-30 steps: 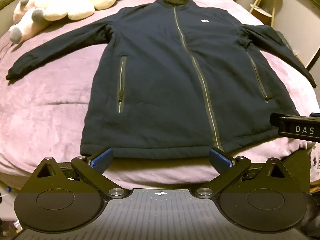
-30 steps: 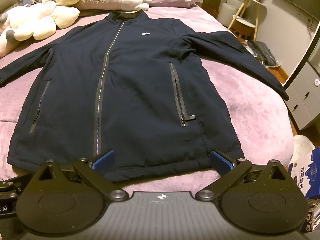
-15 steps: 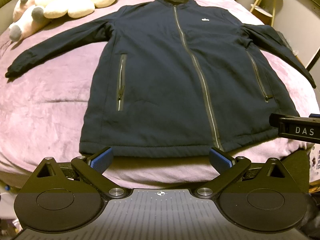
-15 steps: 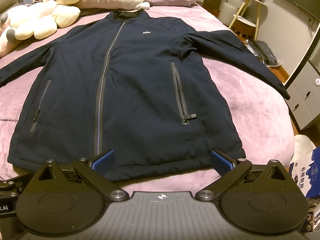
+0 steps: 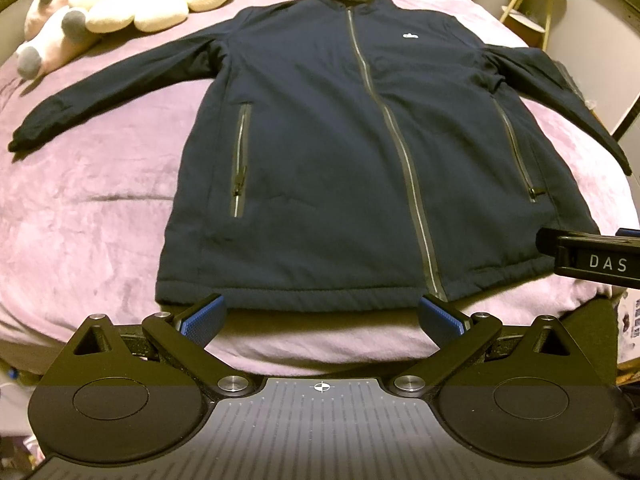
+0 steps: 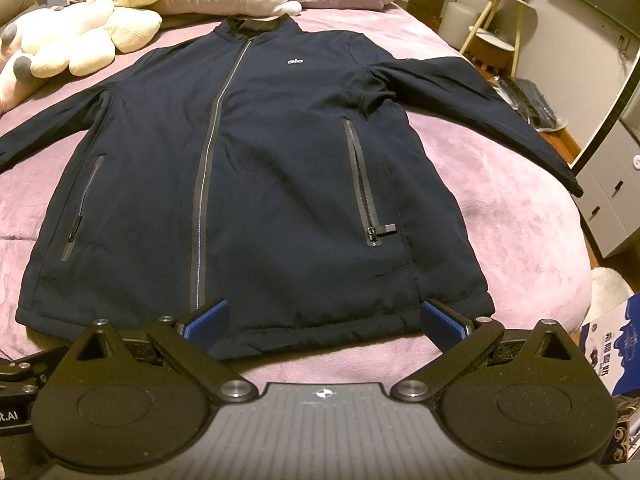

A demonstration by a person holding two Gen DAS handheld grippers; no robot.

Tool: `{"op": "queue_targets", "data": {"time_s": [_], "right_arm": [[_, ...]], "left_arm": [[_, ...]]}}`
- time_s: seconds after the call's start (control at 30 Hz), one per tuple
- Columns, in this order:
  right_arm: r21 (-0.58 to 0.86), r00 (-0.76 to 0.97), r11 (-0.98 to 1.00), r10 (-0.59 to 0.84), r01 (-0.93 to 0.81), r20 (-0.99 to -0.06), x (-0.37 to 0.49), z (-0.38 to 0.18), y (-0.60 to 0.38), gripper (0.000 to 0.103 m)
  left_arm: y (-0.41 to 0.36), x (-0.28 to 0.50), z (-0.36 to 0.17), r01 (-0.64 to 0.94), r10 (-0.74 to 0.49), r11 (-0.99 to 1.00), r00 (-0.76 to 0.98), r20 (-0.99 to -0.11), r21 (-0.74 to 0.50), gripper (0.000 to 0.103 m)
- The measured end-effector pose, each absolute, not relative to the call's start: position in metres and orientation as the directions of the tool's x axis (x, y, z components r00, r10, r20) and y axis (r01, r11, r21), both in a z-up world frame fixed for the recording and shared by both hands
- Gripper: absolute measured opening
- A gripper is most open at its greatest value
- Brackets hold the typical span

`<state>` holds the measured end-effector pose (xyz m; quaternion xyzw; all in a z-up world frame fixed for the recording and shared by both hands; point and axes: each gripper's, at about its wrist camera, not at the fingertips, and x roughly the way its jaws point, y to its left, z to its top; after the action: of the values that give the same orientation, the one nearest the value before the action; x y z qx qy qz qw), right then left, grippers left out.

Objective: Fold large clothes

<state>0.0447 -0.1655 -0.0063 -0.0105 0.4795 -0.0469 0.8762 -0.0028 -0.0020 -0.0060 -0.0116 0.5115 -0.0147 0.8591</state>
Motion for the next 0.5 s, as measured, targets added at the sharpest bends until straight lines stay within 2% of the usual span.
{"op": "queue_targets", "data": {"time_s": [0.5], "right_arm": [[-0.06,0.532,0.996,-0.088,0.07,-0.842,0.0452,-0.0076,-0.1653,0.101]], "left_arm": [[-0.0021,-0.0021,-0.0061,0.009,-0.04,0.999,0.469,-0.882,-0.04,0.103]]}}
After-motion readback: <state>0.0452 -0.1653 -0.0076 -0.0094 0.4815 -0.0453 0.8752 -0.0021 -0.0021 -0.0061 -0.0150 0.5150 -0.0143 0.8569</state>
